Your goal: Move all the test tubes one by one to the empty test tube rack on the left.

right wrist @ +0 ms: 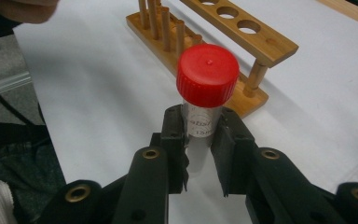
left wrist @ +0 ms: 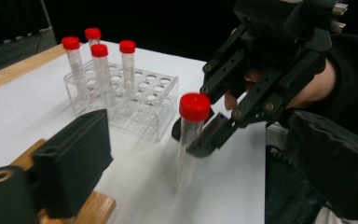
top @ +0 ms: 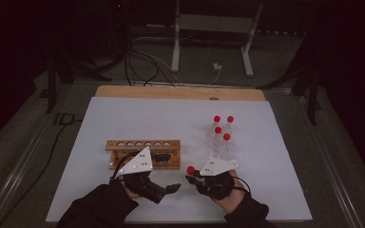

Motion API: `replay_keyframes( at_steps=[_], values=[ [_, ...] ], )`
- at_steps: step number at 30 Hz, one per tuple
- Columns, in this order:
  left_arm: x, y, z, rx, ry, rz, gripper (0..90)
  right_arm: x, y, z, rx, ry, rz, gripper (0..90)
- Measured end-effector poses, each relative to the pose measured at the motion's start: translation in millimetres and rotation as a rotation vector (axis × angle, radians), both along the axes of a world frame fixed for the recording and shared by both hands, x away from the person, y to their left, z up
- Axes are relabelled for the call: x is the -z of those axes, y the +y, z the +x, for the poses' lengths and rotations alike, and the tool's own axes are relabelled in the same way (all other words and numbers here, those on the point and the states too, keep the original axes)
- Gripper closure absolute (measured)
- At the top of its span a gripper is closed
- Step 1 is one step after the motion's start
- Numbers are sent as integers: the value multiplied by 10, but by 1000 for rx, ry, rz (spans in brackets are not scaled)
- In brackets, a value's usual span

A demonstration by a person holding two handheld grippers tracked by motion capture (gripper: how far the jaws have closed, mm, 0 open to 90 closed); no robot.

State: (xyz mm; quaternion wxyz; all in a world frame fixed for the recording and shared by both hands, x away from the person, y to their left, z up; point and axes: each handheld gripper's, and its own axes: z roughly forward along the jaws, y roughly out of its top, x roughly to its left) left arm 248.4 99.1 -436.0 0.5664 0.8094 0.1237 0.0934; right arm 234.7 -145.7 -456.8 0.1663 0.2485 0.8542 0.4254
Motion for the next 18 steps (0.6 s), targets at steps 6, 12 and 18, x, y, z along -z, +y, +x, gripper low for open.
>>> replay_keyframes(
  at_steps=[6, 12, 18],
  values=[
    [-2, -105, 37, 22, -10, -6, 233, -8, 3, -15, -7, 1, 3, 746],
    [31, -230, 51, 37, -24, 12, 337, -13, -1, -22, -13, 4, 5, 746],
    [54, -310, 76, 32, -22, 31, 422, -9, 4, -26, -16, 5, 3, 746]
  ],
)
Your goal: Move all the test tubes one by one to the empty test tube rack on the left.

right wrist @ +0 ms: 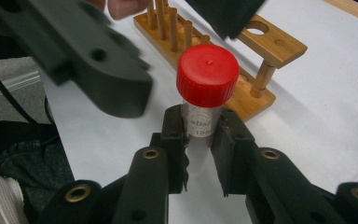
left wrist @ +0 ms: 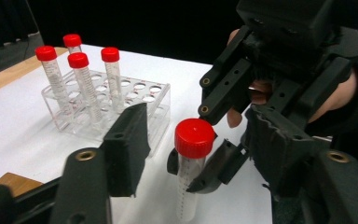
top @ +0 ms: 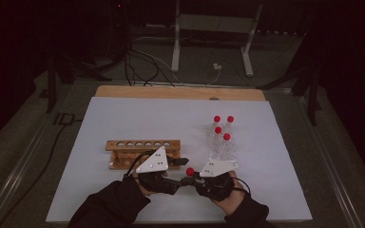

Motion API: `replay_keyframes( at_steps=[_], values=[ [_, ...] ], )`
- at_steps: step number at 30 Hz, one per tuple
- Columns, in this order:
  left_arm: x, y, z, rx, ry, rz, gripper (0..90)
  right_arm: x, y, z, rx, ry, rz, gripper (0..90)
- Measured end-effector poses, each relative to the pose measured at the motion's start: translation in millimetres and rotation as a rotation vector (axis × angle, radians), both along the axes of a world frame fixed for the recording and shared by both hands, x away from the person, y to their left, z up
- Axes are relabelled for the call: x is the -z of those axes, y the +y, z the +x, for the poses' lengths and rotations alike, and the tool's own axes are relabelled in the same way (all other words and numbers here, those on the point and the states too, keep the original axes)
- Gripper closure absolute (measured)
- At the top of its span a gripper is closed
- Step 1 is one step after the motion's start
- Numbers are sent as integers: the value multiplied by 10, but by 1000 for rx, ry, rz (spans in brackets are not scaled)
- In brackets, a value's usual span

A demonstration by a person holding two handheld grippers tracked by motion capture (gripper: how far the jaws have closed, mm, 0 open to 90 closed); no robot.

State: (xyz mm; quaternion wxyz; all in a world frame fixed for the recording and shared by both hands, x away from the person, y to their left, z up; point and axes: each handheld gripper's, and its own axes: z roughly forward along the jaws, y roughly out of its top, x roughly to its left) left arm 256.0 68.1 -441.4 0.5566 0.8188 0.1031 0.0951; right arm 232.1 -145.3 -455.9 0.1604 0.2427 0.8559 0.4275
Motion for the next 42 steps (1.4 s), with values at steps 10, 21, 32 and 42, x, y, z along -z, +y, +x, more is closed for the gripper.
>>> replay_keyframes(
  at_steps=[10, 21, 32, 42],
  values=[
    [51, -51, 24, -3, -16, 17, 613, -1, -8, 2, -1, 8, 7, 746],
    [62, -68, 23, 3, -22, 28, 708, 6, -12, 12, 4, 15, 6, 745],
    [34, -76, 38, 13, -24, 42, 720, 0, -28, 23, 5, 23, 16, 745],
    [-64, -23, 38, -4, -30, 51, 720, 1, -34, 19, 7, 26, 41, 643]
  ],
)
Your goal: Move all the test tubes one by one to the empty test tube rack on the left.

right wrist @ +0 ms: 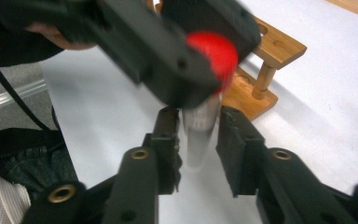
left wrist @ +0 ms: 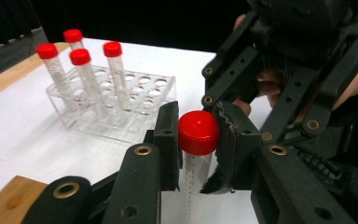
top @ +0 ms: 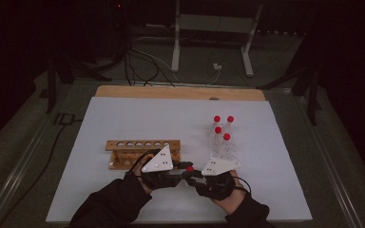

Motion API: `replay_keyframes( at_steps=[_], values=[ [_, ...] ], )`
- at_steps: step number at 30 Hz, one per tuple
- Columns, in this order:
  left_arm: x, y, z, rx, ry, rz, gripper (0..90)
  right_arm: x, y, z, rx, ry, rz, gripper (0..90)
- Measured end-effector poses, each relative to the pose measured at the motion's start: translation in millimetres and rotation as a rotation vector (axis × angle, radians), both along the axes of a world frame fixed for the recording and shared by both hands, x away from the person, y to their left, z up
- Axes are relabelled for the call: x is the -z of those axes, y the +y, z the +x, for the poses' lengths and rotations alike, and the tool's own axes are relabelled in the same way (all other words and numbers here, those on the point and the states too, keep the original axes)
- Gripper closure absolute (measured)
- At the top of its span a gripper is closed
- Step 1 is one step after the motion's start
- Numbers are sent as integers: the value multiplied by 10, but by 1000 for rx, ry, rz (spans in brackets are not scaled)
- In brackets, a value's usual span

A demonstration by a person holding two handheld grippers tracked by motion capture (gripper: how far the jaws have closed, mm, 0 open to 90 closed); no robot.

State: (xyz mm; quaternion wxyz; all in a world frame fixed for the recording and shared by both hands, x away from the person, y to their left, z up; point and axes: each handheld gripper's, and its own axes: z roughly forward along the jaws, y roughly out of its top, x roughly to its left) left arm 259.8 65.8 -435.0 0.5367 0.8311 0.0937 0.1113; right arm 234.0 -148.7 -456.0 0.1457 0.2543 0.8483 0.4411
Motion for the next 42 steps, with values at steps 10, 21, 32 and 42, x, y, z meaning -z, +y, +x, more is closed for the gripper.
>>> replay_keyframes(
  at_steps=[10, 21, 32, 42],
  values=[
    [-204, 196, 94, -69, -18, -1, 720, -46, -97, -1, 32, -36, 46, 417],
    [-381, 392, 279, -159, -40, -11, 720, -102, -160, -11, 63, -52, 116, 132],
    [-508, 529, 542, -252, -47, -55, 720, -121, -201, -8, 66, -52, 147, 0],
    [-419, 523, 720, -310, -43, -67, 720, -135, -231, -15, 66, -70, 158, 0]
  ],
)
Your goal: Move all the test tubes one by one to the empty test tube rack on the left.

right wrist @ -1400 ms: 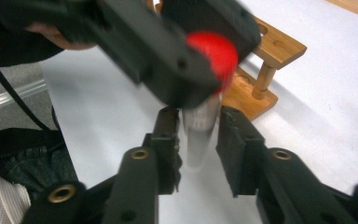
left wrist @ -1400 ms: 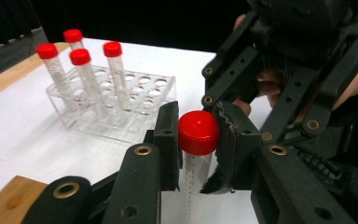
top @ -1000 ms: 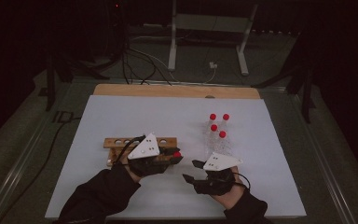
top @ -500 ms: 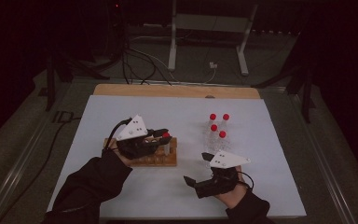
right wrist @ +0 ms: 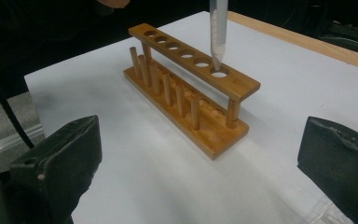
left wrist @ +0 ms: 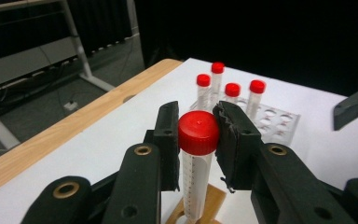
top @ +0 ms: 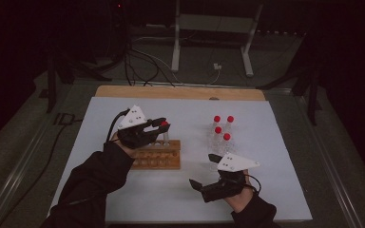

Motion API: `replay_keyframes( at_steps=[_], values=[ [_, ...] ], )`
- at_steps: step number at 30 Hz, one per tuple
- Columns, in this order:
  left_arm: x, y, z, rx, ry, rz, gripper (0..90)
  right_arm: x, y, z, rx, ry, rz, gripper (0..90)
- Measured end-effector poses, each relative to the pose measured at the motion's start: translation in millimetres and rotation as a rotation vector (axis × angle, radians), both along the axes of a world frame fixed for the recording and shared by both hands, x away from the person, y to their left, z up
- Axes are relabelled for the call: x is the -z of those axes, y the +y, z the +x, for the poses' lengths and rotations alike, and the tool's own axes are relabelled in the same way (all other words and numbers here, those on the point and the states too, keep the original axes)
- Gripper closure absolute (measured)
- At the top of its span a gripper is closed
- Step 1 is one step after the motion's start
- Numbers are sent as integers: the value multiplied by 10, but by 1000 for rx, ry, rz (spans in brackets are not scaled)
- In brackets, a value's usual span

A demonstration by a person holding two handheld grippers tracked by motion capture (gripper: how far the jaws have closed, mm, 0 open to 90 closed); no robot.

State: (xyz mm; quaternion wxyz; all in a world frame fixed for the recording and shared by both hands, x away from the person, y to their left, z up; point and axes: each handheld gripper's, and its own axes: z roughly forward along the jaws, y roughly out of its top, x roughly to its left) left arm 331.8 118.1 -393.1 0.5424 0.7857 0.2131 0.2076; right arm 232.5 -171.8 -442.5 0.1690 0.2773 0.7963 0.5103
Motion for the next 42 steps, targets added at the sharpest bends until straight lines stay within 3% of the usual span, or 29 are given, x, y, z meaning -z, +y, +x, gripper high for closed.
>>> replay_keyframes(
  at_steps=[10, 20, 27, 42],
  values=[
    [236, 3, 70, -30, 36, -4, 720, 9, -19, 9, 3, 1, 0, 0],
    [436, 7, 48, -42, 65, 0, 720, 39, -14, 13, -11, 14, 18, 0],
    [511, -32, 34, -43, 65, 38, 720, 41, -18, 8, -24, 11, 25, 0],
    [614, -80, 51, -48, 88, 73, 719, -1, -59, 1, -18, 21, 35, 0]
  ],
)
